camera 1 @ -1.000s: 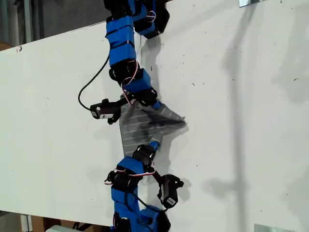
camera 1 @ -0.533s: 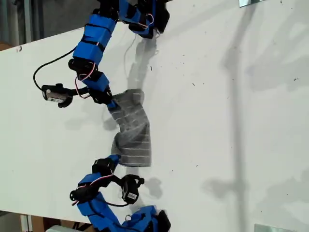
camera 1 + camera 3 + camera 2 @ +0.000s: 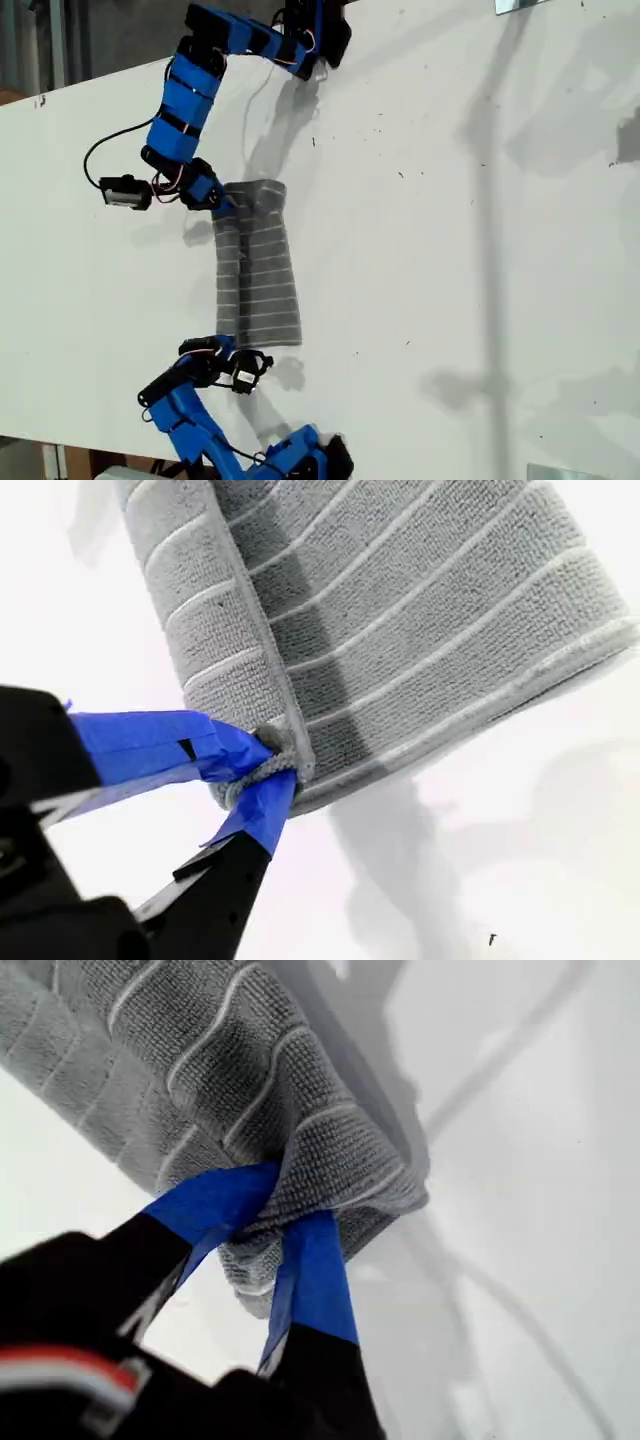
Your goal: Grasp corners of a square towel and fold twice.
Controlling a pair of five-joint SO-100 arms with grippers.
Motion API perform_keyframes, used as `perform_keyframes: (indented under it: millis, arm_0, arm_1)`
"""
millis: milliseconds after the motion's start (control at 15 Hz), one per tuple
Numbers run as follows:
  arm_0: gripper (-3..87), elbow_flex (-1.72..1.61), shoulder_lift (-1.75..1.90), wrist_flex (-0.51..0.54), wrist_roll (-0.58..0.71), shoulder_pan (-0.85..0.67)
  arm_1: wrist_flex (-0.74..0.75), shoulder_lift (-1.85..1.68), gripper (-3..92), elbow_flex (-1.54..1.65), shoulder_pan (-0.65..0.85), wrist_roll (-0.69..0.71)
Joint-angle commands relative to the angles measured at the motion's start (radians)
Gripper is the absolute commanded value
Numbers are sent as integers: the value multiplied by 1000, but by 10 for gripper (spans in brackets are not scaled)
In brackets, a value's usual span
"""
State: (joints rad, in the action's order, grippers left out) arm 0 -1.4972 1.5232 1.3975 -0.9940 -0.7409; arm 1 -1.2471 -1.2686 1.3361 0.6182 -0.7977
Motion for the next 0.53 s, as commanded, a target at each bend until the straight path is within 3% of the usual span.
perform_keyframes:
  millis: [0,200,467]
  arm_0:
    - [-1,28,38,20,8,32]
    - [-1,107,163,156,-9,146]
    - [-1,-46,334,132,-89,310]
  arm_1:
    - [-2,-32,-1,-20,-3,28]
    - [-120,-192,-1,-32,-34,67]
    - [-164,-351,-1,115,-153,44]
